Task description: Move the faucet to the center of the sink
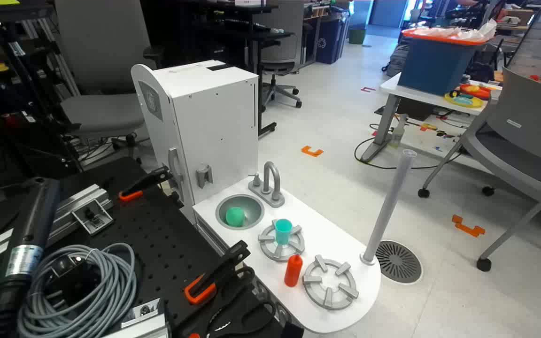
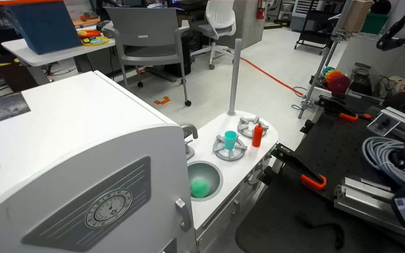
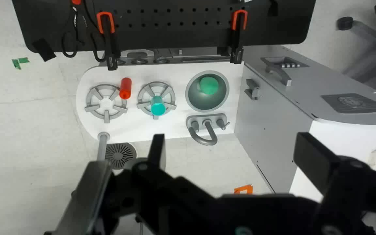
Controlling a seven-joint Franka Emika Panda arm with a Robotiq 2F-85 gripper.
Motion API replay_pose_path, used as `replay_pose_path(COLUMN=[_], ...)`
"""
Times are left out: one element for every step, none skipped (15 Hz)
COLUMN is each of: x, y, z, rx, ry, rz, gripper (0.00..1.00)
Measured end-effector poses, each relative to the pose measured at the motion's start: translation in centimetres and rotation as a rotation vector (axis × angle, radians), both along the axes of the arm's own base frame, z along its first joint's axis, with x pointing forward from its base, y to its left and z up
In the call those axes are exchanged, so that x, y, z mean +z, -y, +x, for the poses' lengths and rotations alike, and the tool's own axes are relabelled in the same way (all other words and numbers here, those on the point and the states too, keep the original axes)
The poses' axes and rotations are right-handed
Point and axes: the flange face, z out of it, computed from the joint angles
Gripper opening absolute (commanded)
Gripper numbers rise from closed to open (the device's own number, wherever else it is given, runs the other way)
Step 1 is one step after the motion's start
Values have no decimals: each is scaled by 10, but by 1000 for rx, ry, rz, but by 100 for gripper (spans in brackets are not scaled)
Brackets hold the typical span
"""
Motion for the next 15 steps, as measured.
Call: replay_pose_path(x=[0, 0, 1, 0, -2, -5, -10, -18, -29, -42, -56, -70, -85, -100, -115], y=[0, 0, 0, -1, -4, -9, -18, -29, -42, -54, -66, -77, -85, -92, -96], z=[0, 0, 0, 1, 3, 8, 18, 30, 43, 55, 67, 78, 90, 100, 111], rx=[0, 0, 0, -3, -13, -27, -48, -72, -98, -122, -143, -159, -173, -183, -191], ry=[1, 1, 1, -2, -7, -14, -17, -17, -25, -40, -56, -69, -83, -96, -104], rz=[0, 0, 0, -2, -8, -22, -42, -63, -87, -108, -128, -147, -168, -189, -215], gripper=[100, 100, 100, 100, 100, 100, 100, 100, 100, 100, 100, 100, 100, 100, 100])
